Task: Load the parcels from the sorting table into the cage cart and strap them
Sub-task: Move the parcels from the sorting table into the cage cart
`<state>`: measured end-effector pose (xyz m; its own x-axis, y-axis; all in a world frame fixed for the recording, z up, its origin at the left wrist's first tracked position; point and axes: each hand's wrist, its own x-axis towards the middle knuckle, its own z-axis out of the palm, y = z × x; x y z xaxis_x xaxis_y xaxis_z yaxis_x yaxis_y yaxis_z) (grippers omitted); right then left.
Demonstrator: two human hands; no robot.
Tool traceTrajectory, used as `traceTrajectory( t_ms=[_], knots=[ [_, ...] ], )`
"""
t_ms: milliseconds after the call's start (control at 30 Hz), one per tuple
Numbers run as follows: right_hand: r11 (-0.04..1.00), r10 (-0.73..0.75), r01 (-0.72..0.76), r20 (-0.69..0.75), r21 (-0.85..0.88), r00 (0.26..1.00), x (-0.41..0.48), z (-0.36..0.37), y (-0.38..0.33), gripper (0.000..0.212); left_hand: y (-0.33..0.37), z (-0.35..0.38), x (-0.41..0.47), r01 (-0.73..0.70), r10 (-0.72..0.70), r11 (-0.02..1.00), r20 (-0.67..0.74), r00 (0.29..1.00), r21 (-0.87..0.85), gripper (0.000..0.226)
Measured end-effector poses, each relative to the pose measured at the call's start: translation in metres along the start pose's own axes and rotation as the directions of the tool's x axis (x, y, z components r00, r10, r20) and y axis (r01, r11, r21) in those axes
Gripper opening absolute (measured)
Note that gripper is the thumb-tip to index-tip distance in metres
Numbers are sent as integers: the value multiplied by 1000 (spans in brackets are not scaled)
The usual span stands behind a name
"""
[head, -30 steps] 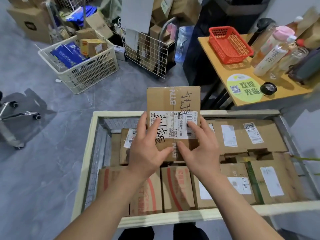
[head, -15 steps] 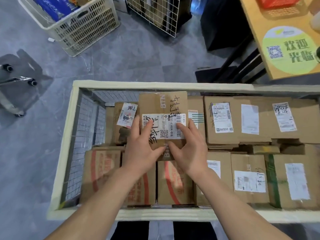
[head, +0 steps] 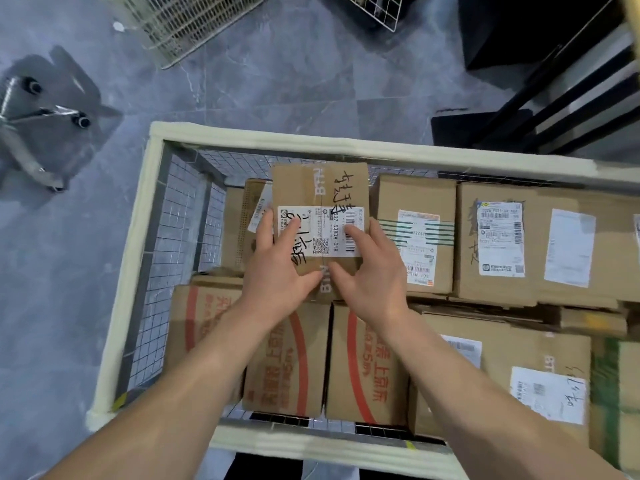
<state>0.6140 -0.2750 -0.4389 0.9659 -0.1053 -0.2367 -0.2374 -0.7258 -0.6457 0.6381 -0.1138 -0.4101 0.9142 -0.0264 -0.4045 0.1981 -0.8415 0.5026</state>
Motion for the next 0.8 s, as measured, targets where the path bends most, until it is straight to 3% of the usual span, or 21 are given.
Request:
traceTrajectory(
  t_ms=[133,467,800],
  knots=[
    [995,60,-59,11,-80,998,7,8,14,66,-8,21,20,-6,8,1000,76,997,-30,97],
    [956,0,12,41,-293,999,22,29,44,66,-27,66,68,-59,59,998,121,991,1,97],
    [893,-28,66,93,-445,995,35,38,42,40,-26,76,79,-58,38,994,211,977,90,91]
  ],
)
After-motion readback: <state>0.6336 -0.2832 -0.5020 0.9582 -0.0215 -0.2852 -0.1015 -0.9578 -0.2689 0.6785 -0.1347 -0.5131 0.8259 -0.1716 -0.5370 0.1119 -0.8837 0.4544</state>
